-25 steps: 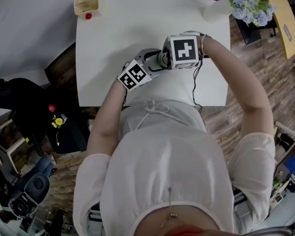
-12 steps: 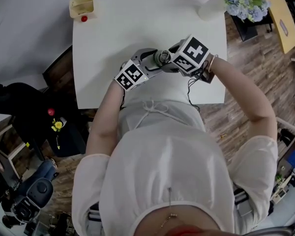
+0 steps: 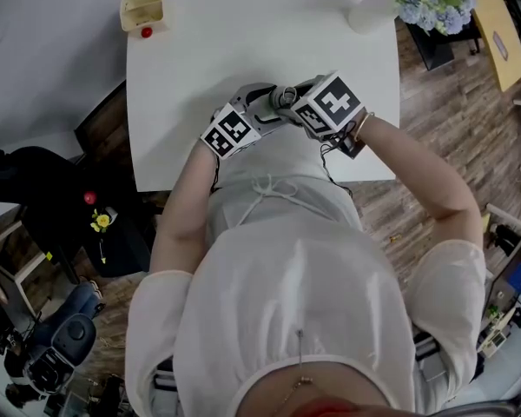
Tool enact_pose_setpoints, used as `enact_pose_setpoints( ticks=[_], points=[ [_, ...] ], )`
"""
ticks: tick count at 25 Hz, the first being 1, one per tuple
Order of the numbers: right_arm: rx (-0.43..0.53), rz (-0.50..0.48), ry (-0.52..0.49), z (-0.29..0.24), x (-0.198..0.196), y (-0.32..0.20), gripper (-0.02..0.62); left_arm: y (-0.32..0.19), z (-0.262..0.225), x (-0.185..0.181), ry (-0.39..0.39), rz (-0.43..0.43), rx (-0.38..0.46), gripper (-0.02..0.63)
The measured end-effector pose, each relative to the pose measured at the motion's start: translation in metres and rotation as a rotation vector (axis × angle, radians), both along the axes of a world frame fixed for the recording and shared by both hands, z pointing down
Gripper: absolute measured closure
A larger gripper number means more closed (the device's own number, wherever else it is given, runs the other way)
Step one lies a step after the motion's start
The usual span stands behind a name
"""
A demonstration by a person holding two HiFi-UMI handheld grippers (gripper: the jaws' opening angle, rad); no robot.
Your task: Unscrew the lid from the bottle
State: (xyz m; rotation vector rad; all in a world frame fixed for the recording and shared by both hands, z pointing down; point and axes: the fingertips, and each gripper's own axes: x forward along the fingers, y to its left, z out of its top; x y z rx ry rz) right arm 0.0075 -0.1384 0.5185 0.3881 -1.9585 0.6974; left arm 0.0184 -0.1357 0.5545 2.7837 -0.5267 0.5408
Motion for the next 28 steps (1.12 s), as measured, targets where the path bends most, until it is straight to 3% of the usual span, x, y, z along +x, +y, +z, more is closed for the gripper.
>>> enact_pose_setpoints(
  ticks=[5,8,14,22,25,28],
  points=[
    [0.002,-0.046,0.01,0.0,-0.0004,0.0003,0.341,-0.0006,-0.0012,0.0005,0.004,-0.003,0.006,0.264],
    [0.022,-0.134,0.03,-0.0003,-0.001,0.0002,0.341,-0.0009,-0.0007,0.0012,0.009,-0.003,0.007,0.264],
    [0.025,-0.456,0.006,0.0005,-0.0048,0.0066,0.341,-0.0016,-0.0016,0.0004,0.009,-0.003,0.008,0.264],
    [0.057,-0.907,0.077,-0.0005,-0.0042,0.0074,0.341,-0.002,-0.0007,0.0001,0.001,0.005,0.002,0.264],
    [0.051,-0.97,0.085,-0.0002,-0.0046,0.0084,0.341,-0.002,-0.0013,0.0008,-0.001,0.003,0.002,0.264],
    [0.058,-0.954,0.067,0.0016,-0.0056,0.0087,0.339,-0.0016,-0.0003,0.0,-0.002,0.0,0.001,0.264]
  ],
)
